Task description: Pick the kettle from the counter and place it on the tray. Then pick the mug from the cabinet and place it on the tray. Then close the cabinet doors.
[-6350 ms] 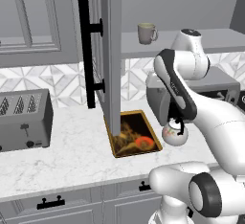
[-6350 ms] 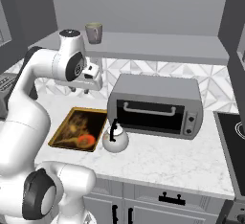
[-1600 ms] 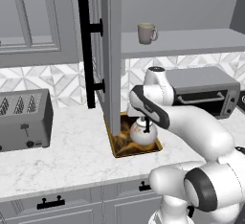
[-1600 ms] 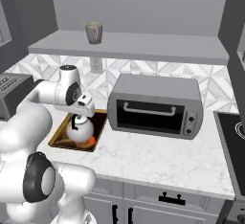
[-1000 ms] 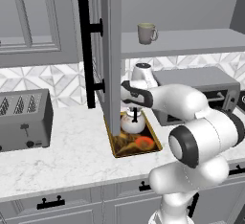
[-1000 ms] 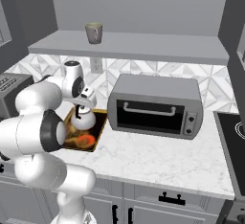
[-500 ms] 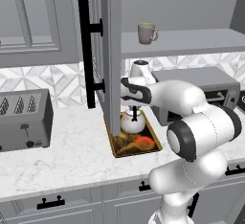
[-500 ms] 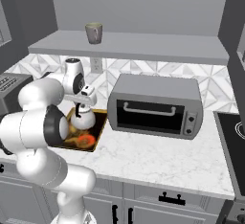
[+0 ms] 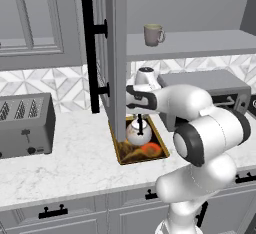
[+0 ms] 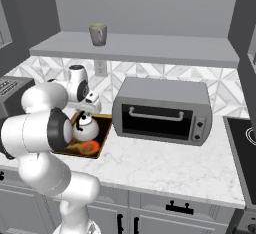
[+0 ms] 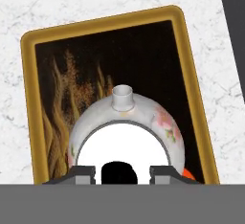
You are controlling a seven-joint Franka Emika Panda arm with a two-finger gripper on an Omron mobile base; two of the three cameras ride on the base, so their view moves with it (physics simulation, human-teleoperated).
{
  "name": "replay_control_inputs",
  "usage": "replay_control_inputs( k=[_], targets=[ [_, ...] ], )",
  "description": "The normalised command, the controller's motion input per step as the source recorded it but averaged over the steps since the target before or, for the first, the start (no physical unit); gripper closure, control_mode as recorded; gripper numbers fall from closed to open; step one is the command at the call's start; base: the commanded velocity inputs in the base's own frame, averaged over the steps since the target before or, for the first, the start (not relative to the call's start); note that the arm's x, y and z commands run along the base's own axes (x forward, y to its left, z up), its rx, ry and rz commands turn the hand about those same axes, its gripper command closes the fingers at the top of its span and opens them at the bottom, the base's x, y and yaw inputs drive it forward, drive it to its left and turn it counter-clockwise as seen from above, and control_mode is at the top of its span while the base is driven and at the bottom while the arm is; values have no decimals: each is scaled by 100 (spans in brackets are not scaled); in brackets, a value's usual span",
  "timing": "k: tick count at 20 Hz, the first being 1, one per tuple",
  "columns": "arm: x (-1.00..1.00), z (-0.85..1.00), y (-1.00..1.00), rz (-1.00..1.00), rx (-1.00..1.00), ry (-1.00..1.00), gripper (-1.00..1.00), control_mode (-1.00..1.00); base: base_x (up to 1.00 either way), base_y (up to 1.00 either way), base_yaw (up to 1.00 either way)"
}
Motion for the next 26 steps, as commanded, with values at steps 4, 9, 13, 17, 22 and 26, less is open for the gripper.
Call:
replay_control_inputs(
  k=[4,9,13,17,22,26],
  targets=[
    [-11,-25,-4,0,5,-1,-100,-100,0,0,0],
    [-50,42,-20,-1,12,-18,-100,-100,0,0,0],
    [-91,100,-20,-10,1,-27,-100,-100,0,0,0],
    [-67,62,-12,-10,0,-22,-100,-100,0,0,0],
    [-13,27,-22,8,1,-3,-100,-100,0,0,0],
    [-69,100,-57,20,3,-26,-100,-100,0,0,0]
  ],
)
